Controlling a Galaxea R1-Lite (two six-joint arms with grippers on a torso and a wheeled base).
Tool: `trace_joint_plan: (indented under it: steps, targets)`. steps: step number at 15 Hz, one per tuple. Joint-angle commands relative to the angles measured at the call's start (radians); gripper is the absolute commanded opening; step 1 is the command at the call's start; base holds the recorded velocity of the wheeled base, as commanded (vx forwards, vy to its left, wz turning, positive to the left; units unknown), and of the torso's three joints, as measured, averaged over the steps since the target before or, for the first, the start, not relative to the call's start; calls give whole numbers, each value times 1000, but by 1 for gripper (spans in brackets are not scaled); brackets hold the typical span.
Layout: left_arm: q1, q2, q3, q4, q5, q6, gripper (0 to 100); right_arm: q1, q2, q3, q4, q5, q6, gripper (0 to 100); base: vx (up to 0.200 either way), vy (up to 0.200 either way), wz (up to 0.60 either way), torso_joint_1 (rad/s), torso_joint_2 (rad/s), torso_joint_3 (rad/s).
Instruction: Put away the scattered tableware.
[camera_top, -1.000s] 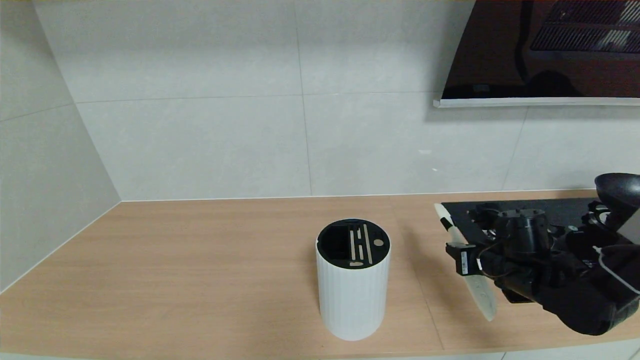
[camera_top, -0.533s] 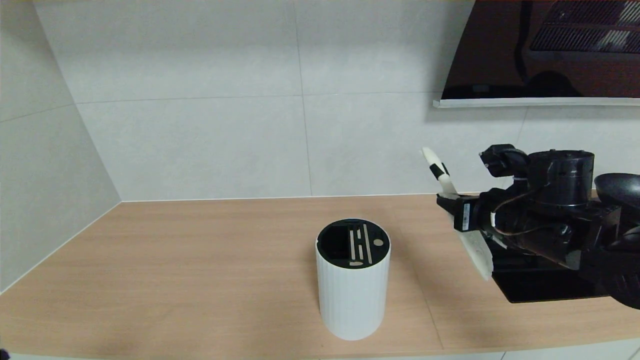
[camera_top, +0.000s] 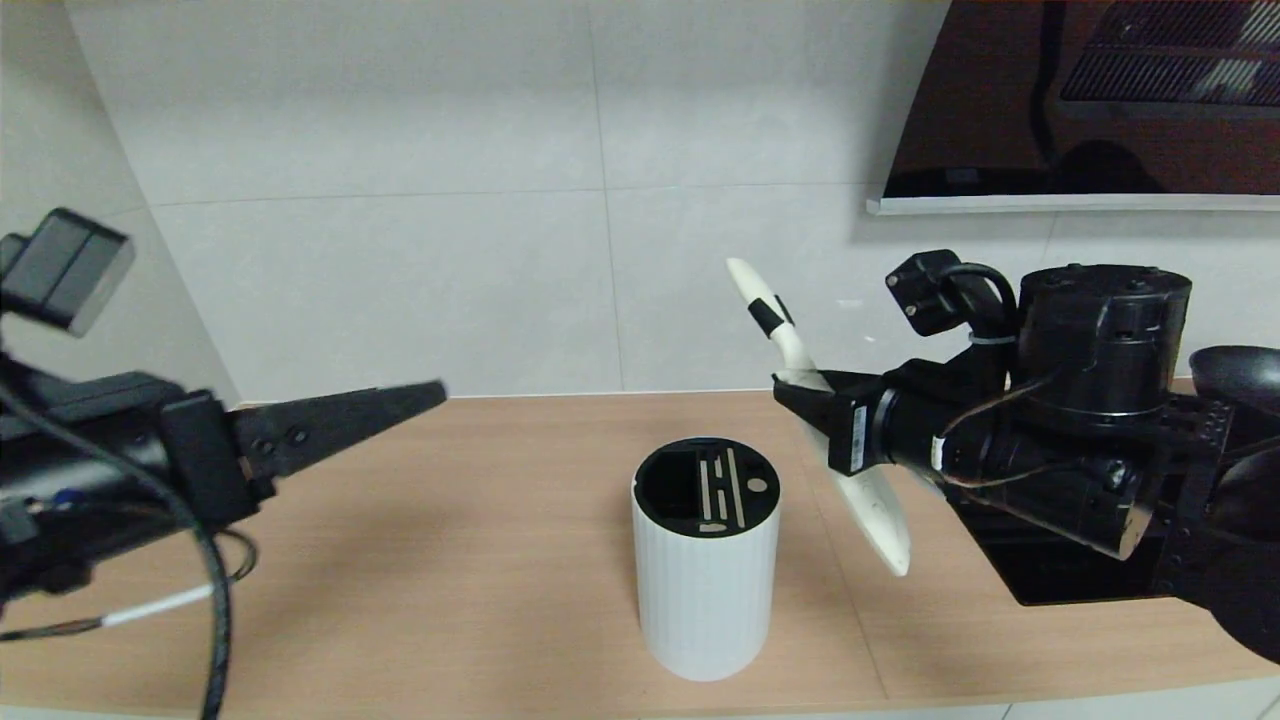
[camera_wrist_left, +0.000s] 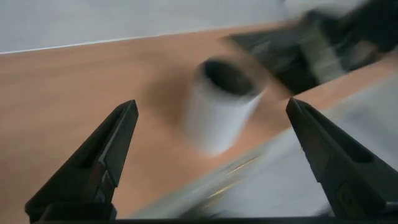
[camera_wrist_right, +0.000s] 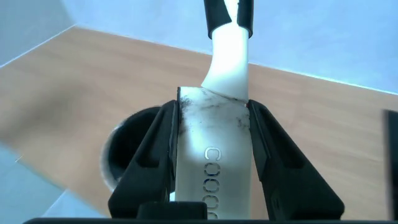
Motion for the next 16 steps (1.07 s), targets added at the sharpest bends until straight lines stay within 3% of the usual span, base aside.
trace_joint_plan:
  steps: [1, 2, 3, 7, 11, 16]
  targets:
    - [-137, 227, -1, -167, 8, -180, 100, 61, 8, 11, 2, -6, 5, 0, 0, 0, 0, 0, 0, 0]
    - [-161, 232, -1, -209, 8, -266, 100, 98, 6, 12, 7, -8, 26, 0, 0, 0, 0, 0, 0, 0]
    - [-186, 235, -3, -226, 7, -328, 100, 140, 5, 8, 7, -17, 46, 0, 0, 0, 0, 0, 0, 0]
    - [-243, 292, 2, -267, 25, -346, 100, 184, 3, 9, -1, -40, 48, 0, 0, 0, 0, 0, 0, 0]
    - [-321, 397, -3, -425, 183, -352, 100, 206, 9, 12, -24, -38, 48, 0, 0, 0, 0, 0, 0, 0]
    - [-327, 405, -3, -459, 199, -352, 100, 238, 17, 12, -26, -40, 51, 0, 0, 0, 0, 0, 0, 0]
